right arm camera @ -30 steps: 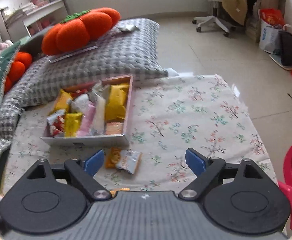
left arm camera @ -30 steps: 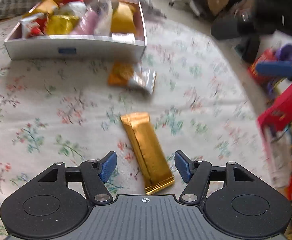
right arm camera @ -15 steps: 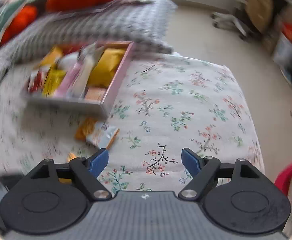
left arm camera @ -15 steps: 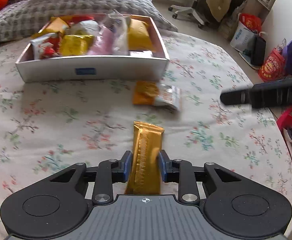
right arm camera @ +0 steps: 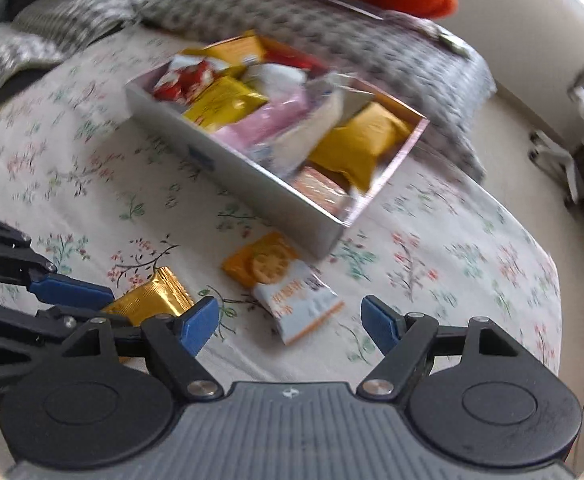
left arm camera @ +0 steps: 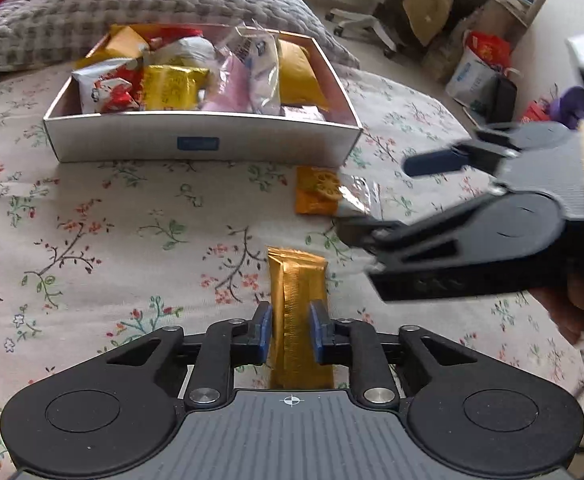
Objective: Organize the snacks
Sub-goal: 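Grasp the gold bar with the left gripper while the right gripper grasps the orange biscuit packet, then carry the gold bar and orange biscuit packet into the box and open both grippers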
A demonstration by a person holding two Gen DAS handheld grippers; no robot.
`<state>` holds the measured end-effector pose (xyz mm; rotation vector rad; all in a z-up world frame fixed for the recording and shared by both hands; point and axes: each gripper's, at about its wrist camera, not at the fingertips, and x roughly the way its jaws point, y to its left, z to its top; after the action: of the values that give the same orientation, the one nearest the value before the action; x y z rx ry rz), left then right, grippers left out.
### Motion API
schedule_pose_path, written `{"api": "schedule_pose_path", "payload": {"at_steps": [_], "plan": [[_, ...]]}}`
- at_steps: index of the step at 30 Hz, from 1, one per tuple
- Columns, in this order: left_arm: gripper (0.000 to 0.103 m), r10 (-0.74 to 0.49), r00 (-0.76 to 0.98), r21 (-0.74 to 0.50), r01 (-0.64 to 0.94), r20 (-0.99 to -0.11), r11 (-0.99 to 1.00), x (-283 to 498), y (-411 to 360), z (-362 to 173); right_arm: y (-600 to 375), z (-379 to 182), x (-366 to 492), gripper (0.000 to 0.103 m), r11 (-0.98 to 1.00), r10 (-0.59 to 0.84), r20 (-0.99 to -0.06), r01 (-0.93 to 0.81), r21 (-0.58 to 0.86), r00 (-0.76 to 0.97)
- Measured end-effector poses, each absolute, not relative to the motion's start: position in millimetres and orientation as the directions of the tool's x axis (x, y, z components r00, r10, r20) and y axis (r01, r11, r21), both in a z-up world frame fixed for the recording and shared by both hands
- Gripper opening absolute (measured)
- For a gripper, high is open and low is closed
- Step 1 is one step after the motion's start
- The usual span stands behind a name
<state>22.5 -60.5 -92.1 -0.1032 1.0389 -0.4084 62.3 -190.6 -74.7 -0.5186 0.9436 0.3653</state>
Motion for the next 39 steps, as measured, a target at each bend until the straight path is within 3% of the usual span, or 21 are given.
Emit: {"api": "schedule_pose_path", "payload": {"at_steps": [1,4,5,10,15,17,39], "plan": [[0.026,-0.381,0.429,-0.277,0.285,-0.819,0.918,22.5,-61.1,-92.9,-188.2,-76.8,64.1,0.075,0.811,0.066,-0.837,-0.518,-0.272,0.543],[0.060,-0.348,0.422,-0.238,0.290,-0.837,0.927,21.7,-64.4,-96.4,-186.8,-81.9,72.9,0.075,0.807,0.064,-0.836,-0.522,-0.278,0.545],[0.063,-0.334,0.419,-0.220,0.298,-0.844,0.929,21.6,-66.4,-97.9,-187.0,-83.4,75.2,0.073,0.808,0.070,-0.838,-0.524,-0.270,0.541],[0.059,-0.343,0.413,-0.206,0.341,-0.844,0.917,19.0,-76.0,-100.6,-187.7,-92.3,83.2,0.059,0.806,0.101,-0.848,-0.542,-0.237,0.520],[0.032,-0.330,0.426,-0.176,0.363,-0.842,0.915,17.4,-78.4,-99.2,-189.7,-90.2,84.9,0.037,0.827,0.139,-0.869,-0.539,-0.163,0.475],[0.026,-0.334,0.426,-0.176,0.368,-0.841,0.913,17.2,-76.1,-98.1,-187.3,-88.8,82.2,0.036,0.820,0.129,-0.879,-0.548,-0.165,0.459],[0.026,-0.331,0.494,-0.197,0.303,-0.804,0.932,24.9,-58.5,-70.5,-212.2,-60.5,72.1,0.036,0.928,0.090,-0.888,-0.361,-0.089,0.452]]}}
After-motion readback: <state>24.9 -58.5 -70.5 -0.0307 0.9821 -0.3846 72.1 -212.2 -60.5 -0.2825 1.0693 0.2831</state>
